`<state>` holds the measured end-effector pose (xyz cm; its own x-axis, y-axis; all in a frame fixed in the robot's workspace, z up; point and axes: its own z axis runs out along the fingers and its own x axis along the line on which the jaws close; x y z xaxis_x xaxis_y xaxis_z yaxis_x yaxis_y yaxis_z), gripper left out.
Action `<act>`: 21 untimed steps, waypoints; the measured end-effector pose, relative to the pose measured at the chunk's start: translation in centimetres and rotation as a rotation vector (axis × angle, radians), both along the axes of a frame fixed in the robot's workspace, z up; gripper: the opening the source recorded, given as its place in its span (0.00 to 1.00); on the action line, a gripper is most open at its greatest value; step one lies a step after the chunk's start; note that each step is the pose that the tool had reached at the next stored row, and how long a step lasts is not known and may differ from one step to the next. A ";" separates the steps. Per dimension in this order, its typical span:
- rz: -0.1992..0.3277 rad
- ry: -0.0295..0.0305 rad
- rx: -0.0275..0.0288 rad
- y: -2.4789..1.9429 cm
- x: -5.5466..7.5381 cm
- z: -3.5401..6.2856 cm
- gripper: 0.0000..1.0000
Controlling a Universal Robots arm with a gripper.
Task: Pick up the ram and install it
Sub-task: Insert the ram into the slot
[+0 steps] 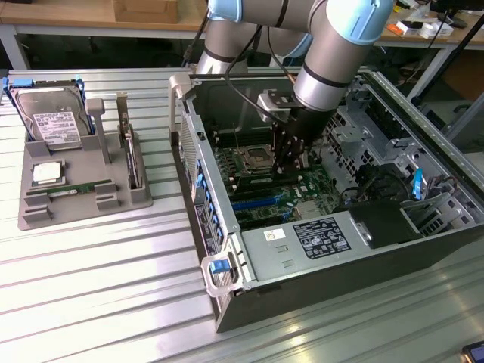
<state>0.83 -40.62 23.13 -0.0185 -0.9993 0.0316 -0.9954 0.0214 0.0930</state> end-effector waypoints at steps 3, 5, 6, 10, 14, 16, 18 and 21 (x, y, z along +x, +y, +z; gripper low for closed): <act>0.000 0.0001 -0.0001 0.00 0.0 -0.13 0.13; 0.004 0.0001 0.0000 0.00 0.0 -0.16 0.13; 0.006 0.0001 0.0000 0.00 0.0 -0.16 0.13; 0.015 0.0001 -0.0001 0.00 0.3 -0.16 0.13; 0.024 0.0002 0.0000 0.00 0.4 -0.31 0.13; 0.024 0.0002 -0.0002 0.00 0.4 -0.43 0.13; 0.024 0.0002 -0.0001 0.00 0.4 -0.43 0.13; 0.024 0.0001 0.0004 0.01 0.4 -0.45 0.14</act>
